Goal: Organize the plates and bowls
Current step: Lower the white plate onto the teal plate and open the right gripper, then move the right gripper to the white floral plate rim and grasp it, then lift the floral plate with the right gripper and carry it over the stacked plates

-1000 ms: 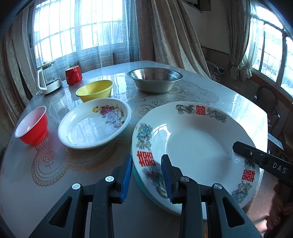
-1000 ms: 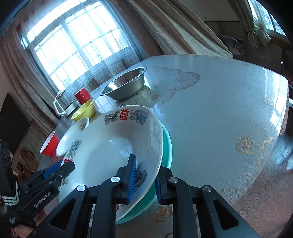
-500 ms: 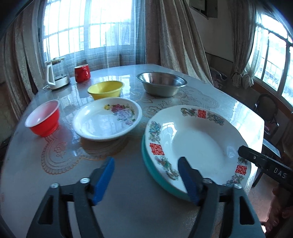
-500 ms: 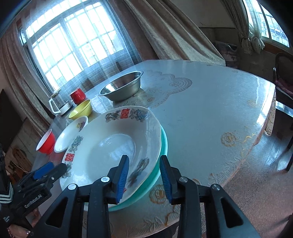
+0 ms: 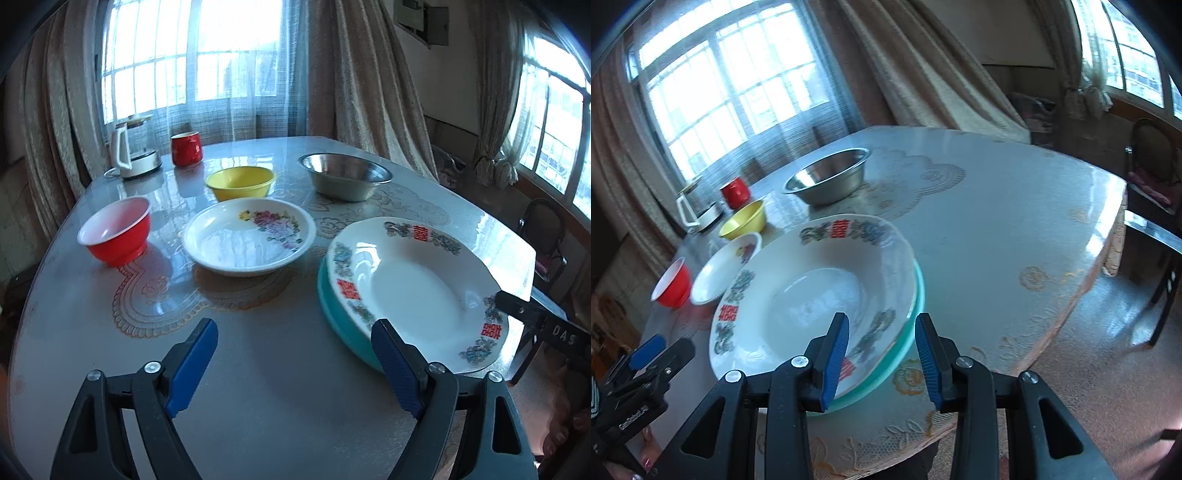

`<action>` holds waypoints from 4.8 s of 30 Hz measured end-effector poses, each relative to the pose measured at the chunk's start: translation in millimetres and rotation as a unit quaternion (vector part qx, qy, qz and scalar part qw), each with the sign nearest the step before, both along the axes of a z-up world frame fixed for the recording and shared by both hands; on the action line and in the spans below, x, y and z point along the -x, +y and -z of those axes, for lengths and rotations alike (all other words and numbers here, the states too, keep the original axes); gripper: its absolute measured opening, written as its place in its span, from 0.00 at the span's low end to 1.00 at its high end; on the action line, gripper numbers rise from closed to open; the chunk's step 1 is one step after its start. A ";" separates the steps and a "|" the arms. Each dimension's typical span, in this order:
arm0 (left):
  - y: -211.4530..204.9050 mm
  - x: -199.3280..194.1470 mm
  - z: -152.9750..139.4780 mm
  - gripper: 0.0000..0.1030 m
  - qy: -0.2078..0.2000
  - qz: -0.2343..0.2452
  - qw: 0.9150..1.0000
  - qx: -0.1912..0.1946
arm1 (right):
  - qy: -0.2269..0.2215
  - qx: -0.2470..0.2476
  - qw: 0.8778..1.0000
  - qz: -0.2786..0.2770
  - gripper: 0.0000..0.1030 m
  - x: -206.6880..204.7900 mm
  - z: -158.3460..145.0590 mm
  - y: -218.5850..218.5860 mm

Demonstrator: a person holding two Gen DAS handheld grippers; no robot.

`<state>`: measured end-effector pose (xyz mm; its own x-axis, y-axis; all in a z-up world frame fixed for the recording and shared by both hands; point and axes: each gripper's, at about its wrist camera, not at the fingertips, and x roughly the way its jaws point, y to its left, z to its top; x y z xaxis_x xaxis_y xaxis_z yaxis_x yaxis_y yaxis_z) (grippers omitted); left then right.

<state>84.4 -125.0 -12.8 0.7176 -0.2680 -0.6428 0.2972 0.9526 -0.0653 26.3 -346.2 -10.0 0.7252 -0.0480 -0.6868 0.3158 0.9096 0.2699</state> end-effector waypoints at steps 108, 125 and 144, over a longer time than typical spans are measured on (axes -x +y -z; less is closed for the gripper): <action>71.6 -153.7 36.3 0.35 0.104 -0.045 0.990 0.089 | 0.144 -0.038 0.965 -0.213 0.19 -252.7 19.1 122.3; 73.5 -152.2 34.4 0.36 0.100 -0.045 0.990 0.093 | 0.110 -0.030 0.973 -0.201 0.19 -227.9 0.7 126.9; 69.0 -137.9 20.3 0.35 0.075 -0.003 0.989 0.124 | 0.073 -0.041 0.982 -0.171 0.19 -189.9 -16.6 109.3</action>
